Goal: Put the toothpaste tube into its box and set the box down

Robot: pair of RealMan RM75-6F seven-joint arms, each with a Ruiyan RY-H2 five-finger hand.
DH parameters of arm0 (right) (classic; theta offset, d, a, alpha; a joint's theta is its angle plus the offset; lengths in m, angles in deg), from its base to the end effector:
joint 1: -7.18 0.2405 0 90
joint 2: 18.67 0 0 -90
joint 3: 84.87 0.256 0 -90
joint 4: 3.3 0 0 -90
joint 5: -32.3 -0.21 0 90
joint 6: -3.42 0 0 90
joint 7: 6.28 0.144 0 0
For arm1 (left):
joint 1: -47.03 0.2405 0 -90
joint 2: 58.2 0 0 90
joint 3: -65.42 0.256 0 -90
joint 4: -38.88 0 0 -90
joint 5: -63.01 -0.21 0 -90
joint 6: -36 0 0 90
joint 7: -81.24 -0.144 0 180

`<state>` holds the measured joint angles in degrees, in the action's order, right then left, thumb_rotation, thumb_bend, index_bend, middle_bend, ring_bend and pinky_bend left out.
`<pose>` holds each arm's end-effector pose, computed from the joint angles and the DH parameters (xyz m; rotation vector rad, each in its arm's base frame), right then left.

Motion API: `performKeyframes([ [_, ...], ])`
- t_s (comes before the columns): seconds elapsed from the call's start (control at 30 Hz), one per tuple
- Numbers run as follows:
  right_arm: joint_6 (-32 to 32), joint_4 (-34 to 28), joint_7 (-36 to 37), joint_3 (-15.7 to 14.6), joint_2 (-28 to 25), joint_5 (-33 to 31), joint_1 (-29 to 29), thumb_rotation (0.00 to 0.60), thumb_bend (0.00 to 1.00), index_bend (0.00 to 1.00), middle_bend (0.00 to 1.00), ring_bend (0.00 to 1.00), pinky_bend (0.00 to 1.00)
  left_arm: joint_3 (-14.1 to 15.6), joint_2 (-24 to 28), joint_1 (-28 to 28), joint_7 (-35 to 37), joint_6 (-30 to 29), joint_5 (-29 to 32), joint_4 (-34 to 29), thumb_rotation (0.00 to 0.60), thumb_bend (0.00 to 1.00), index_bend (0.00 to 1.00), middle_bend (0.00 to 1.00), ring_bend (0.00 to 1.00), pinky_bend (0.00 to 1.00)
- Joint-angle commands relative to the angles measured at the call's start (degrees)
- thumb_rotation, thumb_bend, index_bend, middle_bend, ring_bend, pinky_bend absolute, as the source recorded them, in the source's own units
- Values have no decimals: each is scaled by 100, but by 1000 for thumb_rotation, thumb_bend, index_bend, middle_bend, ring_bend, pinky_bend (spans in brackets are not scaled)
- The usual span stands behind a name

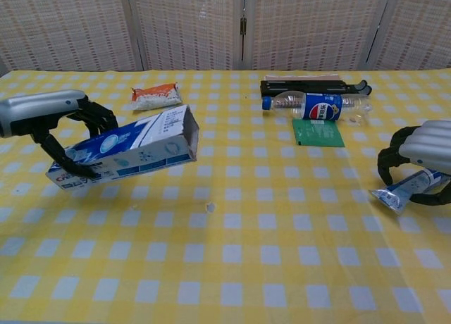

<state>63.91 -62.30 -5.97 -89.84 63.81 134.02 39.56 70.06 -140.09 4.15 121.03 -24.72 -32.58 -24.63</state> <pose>-0.2927 -0.3043 0.0288 2.1940 -0.4787 0.6296 -0.2253 0.3510 0.0297 -2.0382 -1.2027 -1.1381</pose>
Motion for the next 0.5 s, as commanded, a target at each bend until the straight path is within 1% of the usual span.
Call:
performKeyframes([
  [0.03, 239, 288, 130, 14, 165, 42, -3, 600, 364, 634, 511, 468, 380, 2, 7, -20, 85, -15, -20, 9, 600, 146, 513, 603, 407, 429],
  [0.2, 393, 406, 208, -10, 219, 63, -13, 600, 365, 734, 591, 541, 430, 8, 10, -4, 153, -38, -10, 21, 600, 146, 513, 603, 408, 430],
  [0.27, 766, 332, 416, 73, 190, 94, -29, 600, 365, 788, 638, 592, 469, 20, 19, 30, 272, -32, 30, 29, 600, 146, 513, 603, 408, 430],
  [0.33, 1021, 165, 680, 126, 92, 105, -32, 600, 365, 814, 661, 618, 494, 27, 35, 45, 415, -37, 49, 32, 600, 146, 513, 603, 408, 430],
  [0.4, 1289, -157, 987, 184, -113, 127, -20, 600, 365, 827, 673, 630, 509, 2, 42, 61, 541, -34, 104, 53, 600, 147, 513, 603, 408, 430],
  [0.5, 1659, -567, 1115, 292, -409, 179, -12, 600, 364, 849, 691, 650, 539, -138, -19, 104, 639, -55, 291, 119, 600, 147, 513, 603, 408, 432],
])
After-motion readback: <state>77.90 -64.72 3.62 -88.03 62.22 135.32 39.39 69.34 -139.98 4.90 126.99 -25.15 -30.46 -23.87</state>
